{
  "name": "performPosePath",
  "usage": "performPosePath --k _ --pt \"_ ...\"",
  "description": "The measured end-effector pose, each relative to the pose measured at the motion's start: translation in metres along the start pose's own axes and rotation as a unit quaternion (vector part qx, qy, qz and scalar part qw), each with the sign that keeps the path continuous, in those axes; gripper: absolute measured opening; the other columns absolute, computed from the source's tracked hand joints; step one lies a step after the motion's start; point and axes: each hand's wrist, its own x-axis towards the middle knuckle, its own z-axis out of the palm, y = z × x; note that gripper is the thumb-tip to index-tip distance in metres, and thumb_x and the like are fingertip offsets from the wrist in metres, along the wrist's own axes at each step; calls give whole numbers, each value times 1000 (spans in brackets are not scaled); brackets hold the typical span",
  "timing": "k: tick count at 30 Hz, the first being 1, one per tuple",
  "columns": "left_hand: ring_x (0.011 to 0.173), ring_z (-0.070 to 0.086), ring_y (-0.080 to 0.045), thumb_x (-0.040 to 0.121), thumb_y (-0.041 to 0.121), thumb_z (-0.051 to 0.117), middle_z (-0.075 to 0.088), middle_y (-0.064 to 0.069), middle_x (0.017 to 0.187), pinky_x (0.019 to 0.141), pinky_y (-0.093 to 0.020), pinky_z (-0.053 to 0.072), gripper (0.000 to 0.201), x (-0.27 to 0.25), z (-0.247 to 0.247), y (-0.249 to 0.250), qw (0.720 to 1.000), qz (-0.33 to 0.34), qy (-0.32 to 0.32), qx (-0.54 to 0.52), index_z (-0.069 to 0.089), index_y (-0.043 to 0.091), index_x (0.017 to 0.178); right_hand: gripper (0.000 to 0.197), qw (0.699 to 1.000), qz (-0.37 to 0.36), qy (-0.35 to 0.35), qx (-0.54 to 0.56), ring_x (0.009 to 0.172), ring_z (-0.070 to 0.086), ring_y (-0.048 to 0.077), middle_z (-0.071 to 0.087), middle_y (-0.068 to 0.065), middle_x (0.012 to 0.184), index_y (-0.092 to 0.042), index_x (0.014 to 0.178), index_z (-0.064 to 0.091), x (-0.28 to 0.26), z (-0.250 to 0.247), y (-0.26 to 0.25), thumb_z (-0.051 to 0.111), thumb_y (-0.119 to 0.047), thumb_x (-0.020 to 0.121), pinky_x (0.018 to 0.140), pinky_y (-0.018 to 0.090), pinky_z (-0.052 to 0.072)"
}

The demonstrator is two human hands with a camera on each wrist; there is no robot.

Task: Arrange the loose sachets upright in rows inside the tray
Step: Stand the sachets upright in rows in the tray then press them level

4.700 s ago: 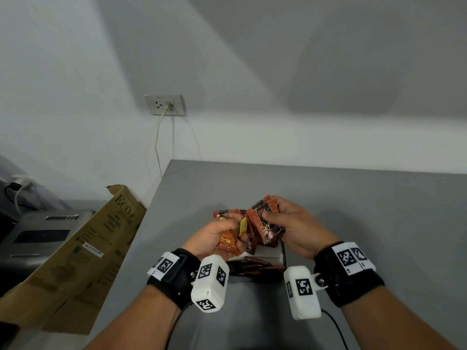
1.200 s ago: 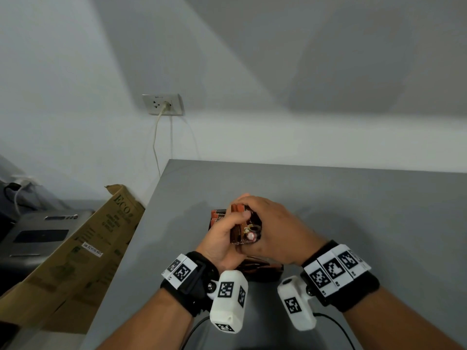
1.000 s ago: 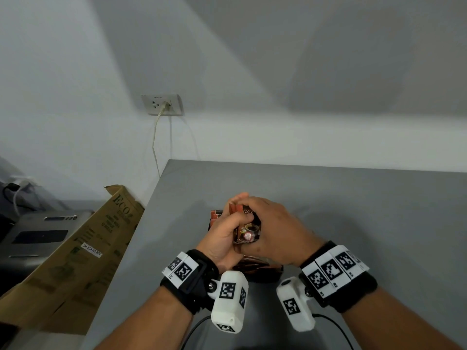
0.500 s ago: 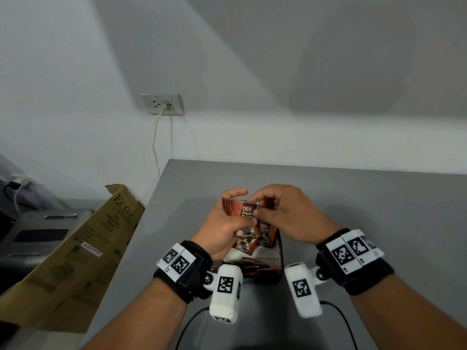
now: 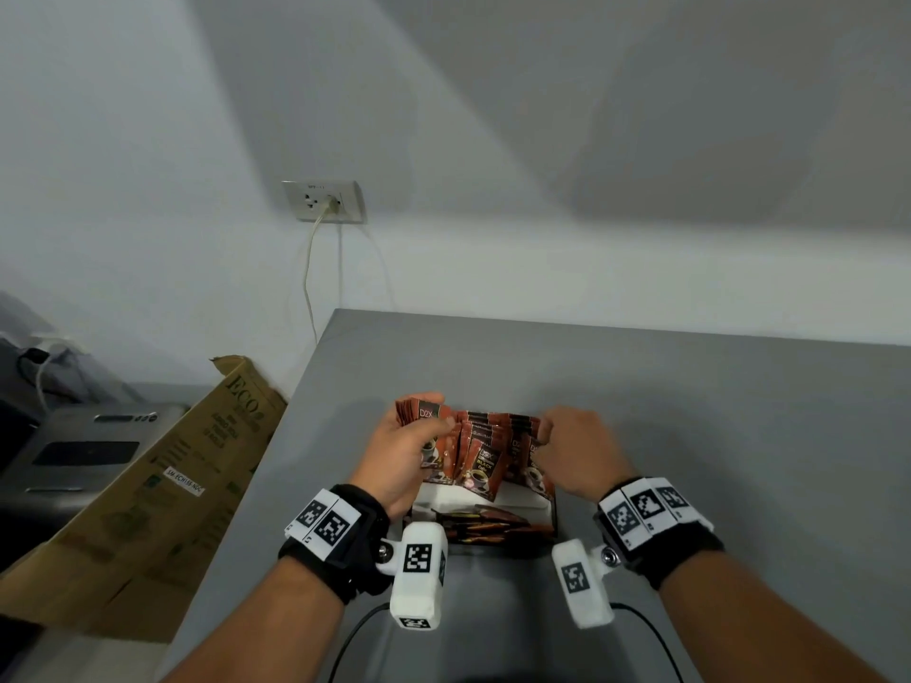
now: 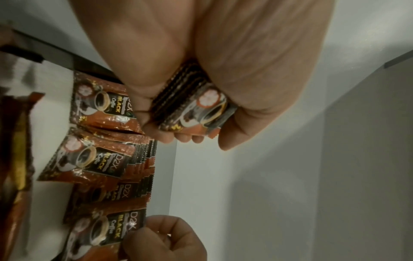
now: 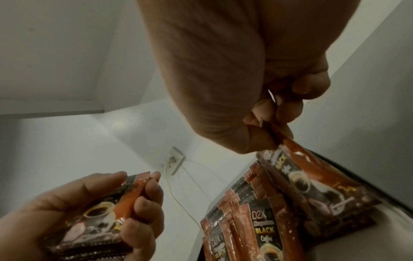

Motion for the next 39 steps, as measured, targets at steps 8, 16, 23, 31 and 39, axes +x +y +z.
performPosePath --k 8,16,23,31,39 --pt "69 70 -21 88 -8 59 70 -13 89 52 -27 53 32 -5 -2 0 1000 -12 -7 8 59 3 118 13 1000 1 -21 -16 78 67 24 70 8 85 -9 84 68 6 12 -5 56 -8 78 73 37 60" --pt "70 70 -20 88 -6 60 70 -13 91 54 -30 54 28 -7 -3 -4 999 -19 0 28 61 6 112 12 1000 -24 -4 7 87 62 22 66 1 92 -21 85 64 10 14 -7 57 -12 79 78 32 54" --pt "63 68 -15 88 -9 56 70 -9 83 50 -26 51 26 -7 -4 -7 999 -23 -5 49 62 8 108 23 998 -62 -21 -24 89 63 22 69 1 98 -24 94 67 11 21 10 55 -9 81 82 35 56" --pt "63 63 -18 81 -16 52 68 -8 77 51 -27 49 34 -3 -5 -11 993 -18 13 115 61 8 104 21 989 -117 79 -47 100 54 22 57 2 104 -14 103 65 16 40 21 59 -7 85 86 33 47" --pt "71 53 -29 74 -13 55 61 -16 77 57 -36 44 44 2 -15 -14 991 -24 21 128 59 7 113 50 943 -282 -158 -72 73 58 9 65 -4 75 -18 79 67 -3 59 -10 39 -55 97 82 32 51"
